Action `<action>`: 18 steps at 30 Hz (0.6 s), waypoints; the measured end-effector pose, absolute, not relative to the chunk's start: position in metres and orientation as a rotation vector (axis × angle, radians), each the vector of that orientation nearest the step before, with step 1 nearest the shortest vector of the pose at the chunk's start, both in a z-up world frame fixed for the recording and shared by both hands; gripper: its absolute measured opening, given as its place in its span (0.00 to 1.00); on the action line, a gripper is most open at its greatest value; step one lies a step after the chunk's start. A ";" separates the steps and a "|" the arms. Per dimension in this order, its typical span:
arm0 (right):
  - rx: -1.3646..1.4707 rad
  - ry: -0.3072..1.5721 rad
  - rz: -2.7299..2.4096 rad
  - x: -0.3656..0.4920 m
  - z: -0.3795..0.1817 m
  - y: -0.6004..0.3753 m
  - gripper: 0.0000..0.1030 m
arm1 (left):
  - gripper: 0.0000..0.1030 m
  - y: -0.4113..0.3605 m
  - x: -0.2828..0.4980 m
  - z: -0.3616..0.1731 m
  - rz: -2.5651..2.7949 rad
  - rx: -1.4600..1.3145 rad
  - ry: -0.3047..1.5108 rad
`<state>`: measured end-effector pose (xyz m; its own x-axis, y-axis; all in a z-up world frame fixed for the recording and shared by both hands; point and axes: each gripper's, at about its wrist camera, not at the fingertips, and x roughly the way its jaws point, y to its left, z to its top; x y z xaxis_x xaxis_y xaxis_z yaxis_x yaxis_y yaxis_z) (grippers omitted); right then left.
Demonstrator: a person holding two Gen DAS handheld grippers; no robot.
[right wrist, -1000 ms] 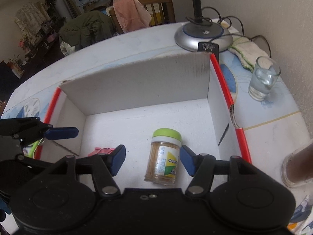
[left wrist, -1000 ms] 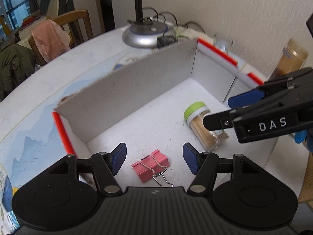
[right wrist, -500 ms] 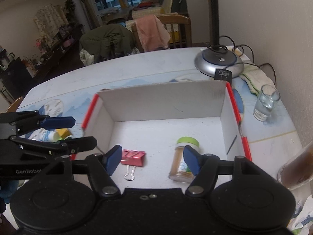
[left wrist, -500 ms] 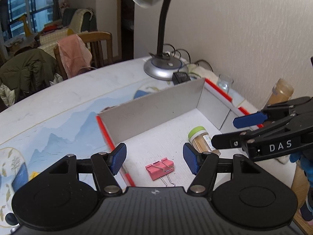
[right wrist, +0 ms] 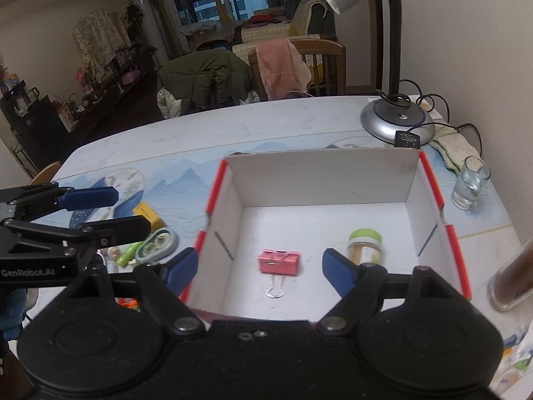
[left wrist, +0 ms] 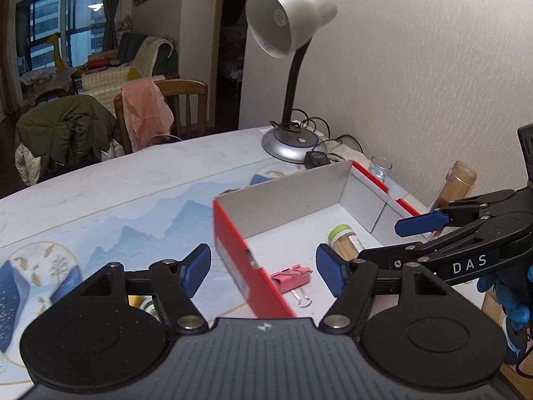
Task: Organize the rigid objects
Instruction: 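Withdraw both tools from the shoebox back toward the pile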
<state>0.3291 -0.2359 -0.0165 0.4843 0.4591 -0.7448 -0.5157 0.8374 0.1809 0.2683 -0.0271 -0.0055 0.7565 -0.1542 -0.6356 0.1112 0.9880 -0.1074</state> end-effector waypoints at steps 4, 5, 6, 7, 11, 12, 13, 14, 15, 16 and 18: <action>-0.061 0.879 0.592 0.313 -0.016 -0.219 0.83 | 0.75 -0.006 0.250 -0.004 -0.129 -0.076 0.691; -0.065 0.875 0.590 0.309 -0.016 -0.214 0.83 | 0.78 0.000 0.245 -0.004 -0.123 -0.075 0.688; -0.067 0.872 0.594 0.304 -0.016 -0.209 0.83 | 0.79 0.007 0.240 -0.004 -0.118 -0.078 0.686; -0.066 0.870 0.602 0.300 -0.017 -0.204 0.83 | 0.79 0.014 0.235 -0.005 -0.115 -0.085 0.689; -0.054 0.848 0.627 0.281 -0.018 -0.183 0.84 | 0.80 0.044 0.217 -0.008 -0.089 -0.104 0.697; -0.050 0.845 0.630 0.276 -0.019 -0.178 0.84 | 0.80 0.053 0.212 -0.009 -0.082 -0.109 0.698; -0.043 0.844 0.636 0.273 -0.020 -0.173 0.85 | 0.83 0.061 0.208 -0.010 -0.079 -0.115 0.699; -0.038 0.844 0.640 0.269 -0.022 -0.168 0.86 | 0.83 0.070 0.204 -0.011 -0.074 -0.120 0.701; -0.035 0.845 0.643 0.265 -0.024 -0.163 0.86 | 0.83 0.077 0.200 -0.013 -0.068 -0.126 0.703; -0.032 0.845 0.648 0.262 -0.026 -0.157 0.86 | 0.83 0.085 0.197 -0.014 -0.063 -0.130 0.707; -0.034 0.846 0.652 0.255 -0.030 -0.147 0.89 | 0.83 0.100 0.191 -0.017 -0.053 -0.138 0.712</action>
